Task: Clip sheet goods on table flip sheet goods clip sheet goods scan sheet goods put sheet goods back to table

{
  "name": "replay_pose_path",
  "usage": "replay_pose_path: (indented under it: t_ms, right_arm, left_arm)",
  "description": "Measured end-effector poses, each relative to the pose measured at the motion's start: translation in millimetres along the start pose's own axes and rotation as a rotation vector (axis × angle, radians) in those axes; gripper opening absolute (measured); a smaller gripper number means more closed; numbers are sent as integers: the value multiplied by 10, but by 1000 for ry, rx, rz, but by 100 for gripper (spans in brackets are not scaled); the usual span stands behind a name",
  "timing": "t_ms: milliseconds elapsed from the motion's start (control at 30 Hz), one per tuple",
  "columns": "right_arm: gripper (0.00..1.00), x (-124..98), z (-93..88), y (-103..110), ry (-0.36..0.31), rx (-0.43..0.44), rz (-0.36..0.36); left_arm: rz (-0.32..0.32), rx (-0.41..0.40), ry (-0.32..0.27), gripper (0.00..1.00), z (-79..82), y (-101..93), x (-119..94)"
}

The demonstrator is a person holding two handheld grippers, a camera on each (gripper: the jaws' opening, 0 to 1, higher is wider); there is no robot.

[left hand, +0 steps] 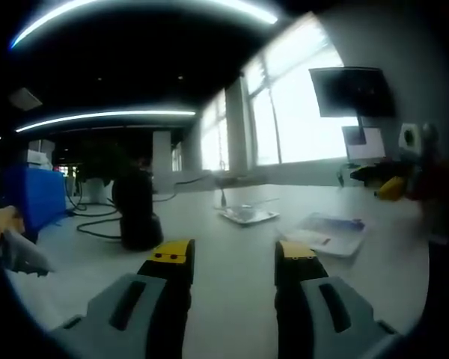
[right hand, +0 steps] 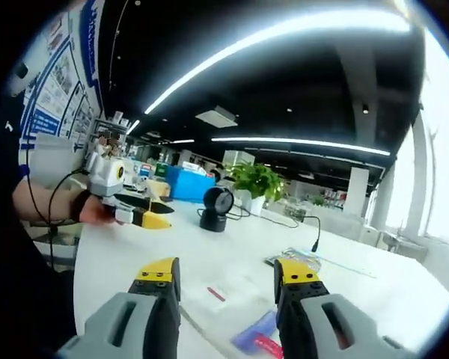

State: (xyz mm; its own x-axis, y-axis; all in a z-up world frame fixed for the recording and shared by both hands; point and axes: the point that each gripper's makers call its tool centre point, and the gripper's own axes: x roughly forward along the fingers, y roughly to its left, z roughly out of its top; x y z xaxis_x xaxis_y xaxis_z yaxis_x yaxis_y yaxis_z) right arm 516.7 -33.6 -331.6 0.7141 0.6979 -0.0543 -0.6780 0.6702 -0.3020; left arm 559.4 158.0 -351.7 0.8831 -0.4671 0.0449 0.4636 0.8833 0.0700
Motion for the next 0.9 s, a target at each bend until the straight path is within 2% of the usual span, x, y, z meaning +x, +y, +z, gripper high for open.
replay_pose_path:
  t_ms: [33,167,267,433,633,767,900]
  right_arm:
    - [40,45,-22,59,7,1,10]
    - [41,230,-160,376,59,-48,92]
    - [41,332,-244,486,81,-51,118]
    - [34,422,-332,506,113,-67,114]
    - [31,426,-392,532,136,-49,122]
    - [25,438,-422,532,153,-53,118]
    - [23,451,-455,585,165,-19,139]
  left_arm:
    - [-2,-1,-1,35,3,-2,0]
    - [-2,-6,-4,35,7,3,-1]
    - [-2,-5,-4,35,6,7,1]
    - [-6,-4,-5,35,8,1,2]
    - [-11,-3,-8,35,15,-7,0]
    - [-11,-2,-9,35,14,-5,-3]
    - [-10,0,-9,35,14,-3,-5]
